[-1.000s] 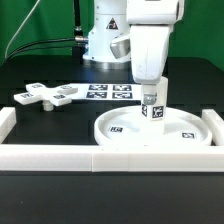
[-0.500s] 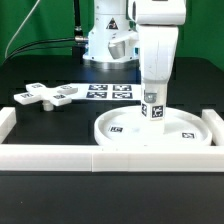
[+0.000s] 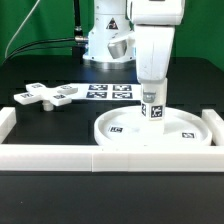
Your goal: Assemble round table
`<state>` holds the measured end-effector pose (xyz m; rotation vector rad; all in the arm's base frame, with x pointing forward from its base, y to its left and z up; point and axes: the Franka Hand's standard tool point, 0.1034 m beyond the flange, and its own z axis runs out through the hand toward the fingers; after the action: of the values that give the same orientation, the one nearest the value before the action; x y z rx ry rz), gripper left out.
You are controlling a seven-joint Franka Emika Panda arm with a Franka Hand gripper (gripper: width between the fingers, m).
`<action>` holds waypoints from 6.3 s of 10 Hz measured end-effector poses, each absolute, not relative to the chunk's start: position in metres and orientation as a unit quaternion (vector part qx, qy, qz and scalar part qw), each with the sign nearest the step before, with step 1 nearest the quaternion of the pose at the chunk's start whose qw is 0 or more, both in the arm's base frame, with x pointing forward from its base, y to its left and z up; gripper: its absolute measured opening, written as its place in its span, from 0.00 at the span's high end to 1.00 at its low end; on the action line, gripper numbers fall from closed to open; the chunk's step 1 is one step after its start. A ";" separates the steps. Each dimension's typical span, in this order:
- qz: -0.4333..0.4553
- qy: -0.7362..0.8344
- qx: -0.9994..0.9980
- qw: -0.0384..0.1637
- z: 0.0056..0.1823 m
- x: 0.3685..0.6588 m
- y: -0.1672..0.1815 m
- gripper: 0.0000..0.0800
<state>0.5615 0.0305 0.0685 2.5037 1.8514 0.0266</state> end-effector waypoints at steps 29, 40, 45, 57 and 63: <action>-0.004 -0.251 0.967 -0.047 0.068 0.555 0.047 0.19; 0.015 0.185 0.982 -0.045 0.070 0.561 0.041 0.19; 0.012 0.402 0.915 -0.023 0.073 0.564 0.040 0.19; -0.009 0.731 0.682 0.017 0.074 0.568 0.039 0.19; -0.017 0.773 0.634 0.022 0.073 0.567 0.036 0.49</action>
Offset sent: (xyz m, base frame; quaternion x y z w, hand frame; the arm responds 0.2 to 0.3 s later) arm -0.0134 0.0005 -0.0045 0.0383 0.0187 0.2418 0.9694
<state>0.5671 0.0361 0.0726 1.9646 2.3949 -0.0539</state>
